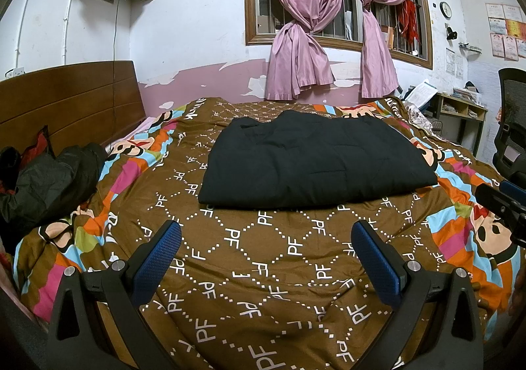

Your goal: Fold large clothes

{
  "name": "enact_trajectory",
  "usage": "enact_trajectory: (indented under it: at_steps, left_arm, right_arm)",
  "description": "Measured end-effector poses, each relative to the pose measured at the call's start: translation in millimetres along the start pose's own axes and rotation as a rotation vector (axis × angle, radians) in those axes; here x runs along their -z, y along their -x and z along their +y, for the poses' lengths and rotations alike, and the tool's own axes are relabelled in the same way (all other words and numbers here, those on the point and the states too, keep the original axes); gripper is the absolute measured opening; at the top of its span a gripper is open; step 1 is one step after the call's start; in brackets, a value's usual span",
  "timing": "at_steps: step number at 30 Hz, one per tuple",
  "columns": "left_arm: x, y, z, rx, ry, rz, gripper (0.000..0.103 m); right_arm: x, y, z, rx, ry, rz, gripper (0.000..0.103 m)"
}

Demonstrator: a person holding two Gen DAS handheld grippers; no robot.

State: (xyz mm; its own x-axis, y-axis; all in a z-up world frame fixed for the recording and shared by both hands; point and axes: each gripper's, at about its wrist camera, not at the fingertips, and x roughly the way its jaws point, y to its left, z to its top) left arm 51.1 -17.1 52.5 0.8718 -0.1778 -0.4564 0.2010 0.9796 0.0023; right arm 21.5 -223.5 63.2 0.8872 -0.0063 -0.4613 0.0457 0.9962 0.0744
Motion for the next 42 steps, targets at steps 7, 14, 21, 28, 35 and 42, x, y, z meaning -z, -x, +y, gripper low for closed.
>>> enact_trajectory:
  at_steps: [7, 14, 21, 28, 35, 42]
  left_arm:
    - [-0.1, 0.1, -1.2, -0.001, 0.000, 0.000, 0.101]
    - [-0.2, 0.1, -1.0, 0.001, 0.000, 0.001, 0.101]
    - [-0.4, 0.2, -2.0, 0.000, 0.000, 0.001, 0.101]
    - [1.3, 0.0, 0.8, 0.000, 0.000, 0.002, 0.101]
    - [3.7, 0.9, 3.8, -0.030, 0.012, 0.007, 0.101]
    - [12.1, 2.2, 5.0, -0.057, -0.002, 0.011, 0.101]
  right_arm:
    - [0.2, 0.1, -0.7, 0.000, 0.002, -0.001, 0.103]
    - [0.2, 0.1, -0.2, 0.001, 0.001, -0.001, 0.103]
    - [-0.4, 0.2, 0.3, 0.000, 0.000, 0.000, 0.103]
    - [-0.6, 0.2, 0.7, 0.001, -0.002, -0.001, 0.103]
    - [-0.7, 0.4, 0.5, 0.002, -0.003, 0.000, 0.103]
    - [-0.8, 0.5, 0.5, 0.002, -0.003, 0.000, 0.103]
